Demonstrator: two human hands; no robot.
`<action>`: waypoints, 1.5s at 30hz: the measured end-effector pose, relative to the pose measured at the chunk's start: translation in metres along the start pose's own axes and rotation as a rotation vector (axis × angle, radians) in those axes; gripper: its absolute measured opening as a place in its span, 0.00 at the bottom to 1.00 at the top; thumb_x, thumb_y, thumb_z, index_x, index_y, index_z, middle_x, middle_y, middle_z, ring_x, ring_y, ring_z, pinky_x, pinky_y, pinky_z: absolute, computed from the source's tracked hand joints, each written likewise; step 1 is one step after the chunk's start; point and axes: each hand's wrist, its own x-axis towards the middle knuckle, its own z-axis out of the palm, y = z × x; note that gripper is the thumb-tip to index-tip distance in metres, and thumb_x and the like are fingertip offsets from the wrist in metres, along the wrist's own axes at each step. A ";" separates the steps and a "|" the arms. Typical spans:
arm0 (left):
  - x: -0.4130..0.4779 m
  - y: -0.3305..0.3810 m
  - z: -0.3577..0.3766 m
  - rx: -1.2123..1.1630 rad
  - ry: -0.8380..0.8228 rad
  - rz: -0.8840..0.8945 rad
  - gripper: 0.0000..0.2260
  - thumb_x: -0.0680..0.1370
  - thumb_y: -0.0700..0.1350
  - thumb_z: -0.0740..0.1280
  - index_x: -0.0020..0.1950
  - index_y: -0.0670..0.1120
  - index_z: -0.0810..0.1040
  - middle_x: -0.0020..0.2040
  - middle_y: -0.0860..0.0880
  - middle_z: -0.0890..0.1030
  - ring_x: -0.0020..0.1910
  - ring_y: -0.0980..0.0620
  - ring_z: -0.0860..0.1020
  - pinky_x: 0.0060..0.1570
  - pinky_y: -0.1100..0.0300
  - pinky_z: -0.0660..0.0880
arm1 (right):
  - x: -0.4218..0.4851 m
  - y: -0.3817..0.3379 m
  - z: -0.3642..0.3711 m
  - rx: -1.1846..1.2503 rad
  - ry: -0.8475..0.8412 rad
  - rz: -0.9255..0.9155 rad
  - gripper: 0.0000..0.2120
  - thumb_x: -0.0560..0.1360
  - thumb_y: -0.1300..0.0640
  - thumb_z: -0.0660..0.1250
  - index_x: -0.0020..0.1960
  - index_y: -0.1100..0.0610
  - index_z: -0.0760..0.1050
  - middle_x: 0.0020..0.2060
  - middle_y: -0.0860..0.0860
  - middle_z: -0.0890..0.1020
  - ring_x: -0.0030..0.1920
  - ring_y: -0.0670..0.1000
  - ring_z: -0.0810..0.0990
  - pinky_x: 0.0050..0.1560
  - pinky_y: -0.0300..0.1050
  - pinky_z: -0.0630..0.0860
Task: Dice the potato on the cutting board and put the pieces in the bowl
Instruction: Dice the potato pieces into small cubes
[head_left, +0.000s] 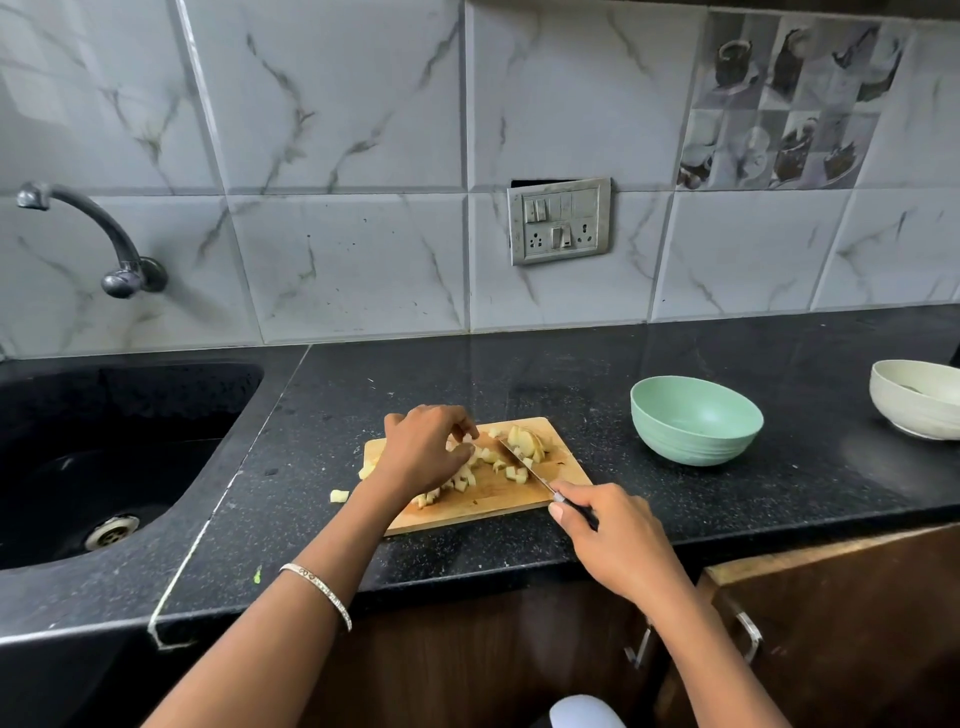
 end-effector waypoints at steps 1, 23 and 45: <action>-0.001 0.000 0.000 0.001 0.007 -0.002 0.08 0.76 0.48 0.67 0.54 0.58 0.79 0.51 0.59 0.78 0.58 0.54 0.76 0.56 0.50 0.64 | 0.000 -0.003 0.002 0.022 -0.007 -0.017 0.18 0.82 0.43 0.61 0.71 0.38 0.73 0.66 0.47 0.79 0.65 0.54 0.76 0.62 0.50 0.74; -0.013 0.018 0.006 0.195 -0.057 0.064 0.11 0.73 0.60 0.71 0.50 0.57 0.84 0.55 0.56 0.75 0.60 0.52 0.69 0.55 0.50 0.63 | -0.002 -0.005 0.008 0.205 0.042 -0.048 0.17 0.81 0.42 0.63 0.69 0.42 0.77 0.58 0.42 0.84 0.53 0.53 0.83 0.60 0.51 0.78; -0.018 0.031 0.019 0.009 -0.003 -0.105 0.07 0.72 0.57 0.73 0.47 0.57 0.85 0.55 0.57 0.74 0.61 0.51 0.68 0.55 0.48 0.63 | -0.020 0.005 0.008 0.213 0.098 -0.064 0.18 0.83 0.42 0.58 0.70 0.42 0.75 0.37 0.39 0.77 0.50 0.50 0.81 0.54 0.48 0.76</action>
